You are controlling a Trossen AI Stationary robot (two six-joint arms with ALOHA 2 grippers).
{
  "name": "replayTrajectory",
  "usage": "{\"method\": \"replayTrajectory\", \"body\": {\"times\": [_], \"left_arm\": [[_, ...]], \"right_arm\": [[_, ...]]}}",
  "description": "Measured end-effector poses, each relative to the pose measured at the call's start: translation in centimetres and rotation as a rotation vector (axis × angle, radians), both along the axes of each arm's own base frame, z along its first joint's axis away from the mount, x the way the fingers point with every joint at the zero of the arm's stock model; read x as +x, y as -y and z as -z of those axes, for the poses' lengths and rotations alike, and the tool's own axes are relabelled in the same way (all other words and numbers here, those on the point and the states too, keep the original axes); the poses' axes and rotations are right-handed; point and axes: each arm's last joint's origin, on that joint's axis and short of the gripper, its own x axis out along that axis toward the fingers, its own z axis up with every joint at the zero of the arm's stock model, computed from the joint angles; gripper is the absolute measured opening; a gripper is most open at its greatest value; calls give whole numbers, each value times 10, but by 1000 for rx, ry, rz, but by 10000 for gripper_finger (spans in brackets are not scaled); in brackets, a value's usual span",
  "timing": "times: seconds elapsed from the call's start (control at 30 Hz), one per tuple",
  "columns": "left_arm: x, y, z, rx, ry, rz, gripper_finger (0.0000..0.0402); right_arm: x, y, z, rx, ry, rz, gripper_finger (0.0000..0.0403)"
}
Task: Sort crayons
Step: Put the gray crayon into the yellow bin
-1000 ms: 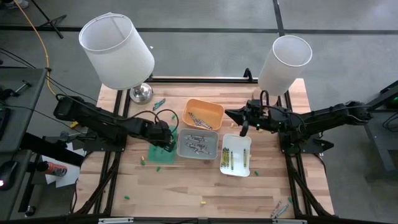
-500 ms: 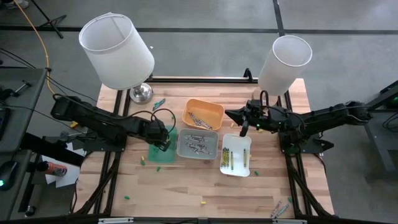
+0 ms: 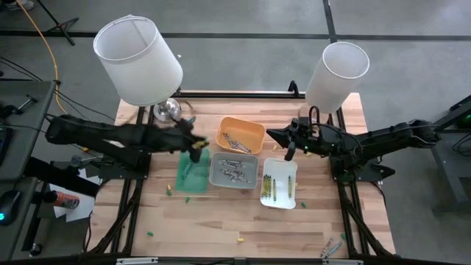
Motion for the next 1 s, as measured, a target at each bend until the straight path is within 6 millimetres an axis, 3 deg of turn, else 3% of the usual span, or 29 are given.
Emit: {"method": "replayTrajectory", "body": {"times": [0.13, 0.27, 0.33, 0.57, 1.0], "left_arm": [[-10, 0, -46, 217, 314, 134, 133], [-17, 2, -67, 339, 471, 255, 131], [-15, 2, -64, 363, 520, 254, 131], [-3, 3, -19, 295, 616, 221, 131], [-4, 3, -20, 285, 641, 215, 131]], "right_arm": [[0, -2, -7, -7, 73, -60, 0], [-1, -3, -13, -34, 125, -98, 0], [-1, -4, -14, -39, 133, -102, 0], [0, -8, -28, -132, 145, -102, 0], [2, -8, -31, -135, 106, -108, 0]]}}
